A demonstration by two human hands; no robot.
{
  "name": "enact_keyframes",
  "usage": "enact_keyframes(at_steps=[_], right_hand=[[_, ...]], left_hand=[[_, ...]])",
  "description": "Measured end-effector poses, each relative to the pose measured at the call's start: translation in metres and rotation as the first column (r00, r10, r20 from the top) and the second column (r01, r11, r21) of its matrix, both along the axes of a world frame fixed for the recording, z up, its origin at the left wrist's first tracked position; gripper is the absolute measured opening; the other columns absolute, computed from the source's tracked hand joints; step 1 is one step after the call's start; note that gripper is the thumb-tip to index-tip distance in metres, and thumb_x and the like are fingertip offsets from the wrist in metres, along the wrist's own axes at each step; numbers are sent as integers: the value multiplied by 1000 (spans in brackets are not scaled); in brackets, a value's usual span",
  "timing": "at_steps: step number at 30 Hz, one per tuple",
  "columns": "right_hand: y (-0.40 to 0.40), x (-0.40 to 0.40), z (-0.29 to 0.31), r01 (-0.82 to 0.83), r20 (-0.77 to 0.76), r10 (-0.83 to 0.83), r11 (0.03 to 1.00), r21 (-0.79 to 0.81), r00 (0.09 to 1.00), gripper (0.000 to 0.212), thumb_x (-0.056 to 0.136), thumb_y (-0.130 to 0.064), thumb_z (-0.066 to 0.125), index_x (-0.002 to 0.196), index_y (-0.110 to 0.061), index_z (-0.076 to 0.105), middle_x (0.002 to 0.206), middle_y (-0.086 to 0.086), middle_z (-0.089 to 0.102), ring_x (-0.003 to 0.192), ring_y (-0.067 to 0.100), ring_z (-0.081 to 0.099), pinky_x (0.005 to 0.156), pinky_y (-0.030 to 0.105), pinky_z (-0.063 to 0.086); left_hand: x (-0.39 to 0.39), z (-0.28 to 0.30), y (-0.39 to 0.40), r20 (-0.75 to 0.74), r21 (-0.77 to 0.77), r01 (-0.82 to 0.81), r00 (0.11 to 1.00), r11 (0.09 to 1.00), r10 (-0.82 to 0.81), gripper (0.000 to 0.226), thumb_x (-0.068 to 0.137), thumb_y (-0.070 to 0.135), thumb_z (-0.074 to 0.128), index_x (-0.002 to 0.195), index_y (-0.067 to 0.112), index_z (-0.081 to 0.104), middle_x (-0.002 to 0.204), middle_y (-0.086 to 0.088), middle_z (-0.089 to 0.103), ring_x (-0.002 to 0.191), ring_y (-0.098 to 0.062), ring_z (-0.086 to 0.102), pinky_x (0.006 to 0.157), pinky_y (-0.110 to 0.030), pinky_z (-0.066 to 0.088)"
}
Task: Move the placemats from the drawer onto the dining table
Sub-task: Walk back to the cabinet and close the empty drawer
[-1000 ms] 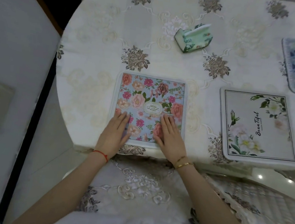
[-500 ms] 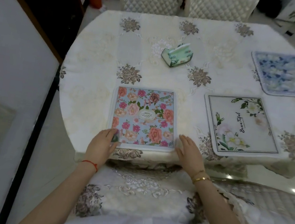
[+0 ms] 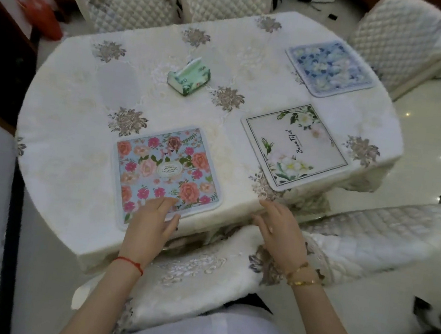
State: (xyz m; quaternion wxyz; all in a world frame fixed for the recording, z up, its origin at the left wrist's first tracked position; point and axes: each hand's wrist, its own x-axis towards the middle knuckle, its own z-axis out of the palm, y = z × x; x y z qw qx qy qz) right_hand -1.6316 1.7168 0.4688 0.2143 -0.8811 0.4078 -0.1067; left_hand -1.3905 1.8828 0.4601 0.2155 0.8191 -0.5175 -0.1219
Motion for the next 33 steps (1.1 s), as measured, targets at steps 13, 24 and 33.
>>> enact_keyframes(at_steps=[13,24,33], right_hand=[[29,-207,24,436,108,-428,898,-66,897,32,93,-17,57,124,-13,56,119,4,60,111,18,52,94,26,41],[46,-440,22,684,89,-678,724,-85,729,34,93,-23,59,124,-12,58,119,5,62,113,19,54,96,22,36],[15,-534,-9,800,71,-800,599,33,596,35,93,-24,58,126,-14,56,121,3,62,114,15,53,97,19,34]], left_hand=[[-153,34,-91,70,-52,364,930,930,-360,30,92,27,55,119,15,62,116,-4,66,104,-22,60,89,-34,47],[-389,44,-147,-15,-115,568,819,815,-574,28,91,23,59,118,15,61,109,-4,67,99,-21,62,83,-31,50],[-498,40,-226,-56,-76,685,722,724,-689,25,93,20,58,116,12,62,98,-6,67,84,-22,63,70,-33,53]])
